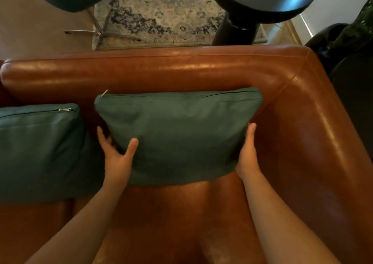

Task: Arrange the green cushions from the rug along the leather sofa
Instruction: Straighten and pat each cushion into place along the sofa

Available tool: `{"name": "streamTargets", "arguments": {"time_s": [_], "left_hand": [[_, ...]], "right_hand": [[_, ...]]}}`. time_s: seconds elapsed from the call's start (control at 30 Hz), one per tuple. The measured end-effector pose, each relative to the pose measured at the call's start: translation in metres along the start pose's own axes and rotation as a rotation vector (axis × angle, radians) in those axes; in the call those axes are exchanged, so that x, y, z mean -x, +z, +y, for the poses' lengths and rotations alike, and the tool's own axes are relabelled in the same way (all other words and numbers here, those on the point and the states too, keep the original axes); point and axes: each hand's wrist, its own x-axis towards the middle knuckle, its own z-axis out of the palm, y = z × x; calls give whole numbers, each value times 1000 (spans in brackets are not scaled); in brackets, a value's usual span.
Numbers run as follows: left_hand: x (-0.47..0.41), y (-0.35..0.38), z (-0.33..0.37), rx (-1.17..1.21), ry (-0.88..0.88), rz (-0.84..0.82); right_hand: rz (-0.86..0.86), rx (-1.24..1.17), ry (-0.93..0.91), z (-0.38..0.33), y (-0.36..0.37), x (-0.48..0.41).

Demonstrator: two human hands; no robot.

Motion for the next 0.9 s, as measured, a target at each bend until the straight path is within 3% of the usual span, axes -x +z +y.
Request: {"name": "streamTargets", "arguments": {"time_s": [0.17,0.33,0.4,0.5,0.63,0.73,0.83,0.9], "left_hand": [[-8,19,-28,-48,-91,-70],[-14,22,-20,7,-141,-90],[-1,17,-19,-43,-67,34],[43,28,-5,-147,34,239],[74,72,-3,-680,577,109],[58,87,3,-854,567,77],[57,72,2,-763,569,119],[55,51,-6,-529,400,204]], "right_hand": [[-99,59,92,55,0,-10],[-108,184,32,37,5,-10],[-12,277,-66,27,2,12],[192,430,-365,21,7,71],[180,750,-685,35,49,108],[119,877,-598,30,70,94],[94,884,-692,28,47,91],[159,791,-703,38,24,88]]}}
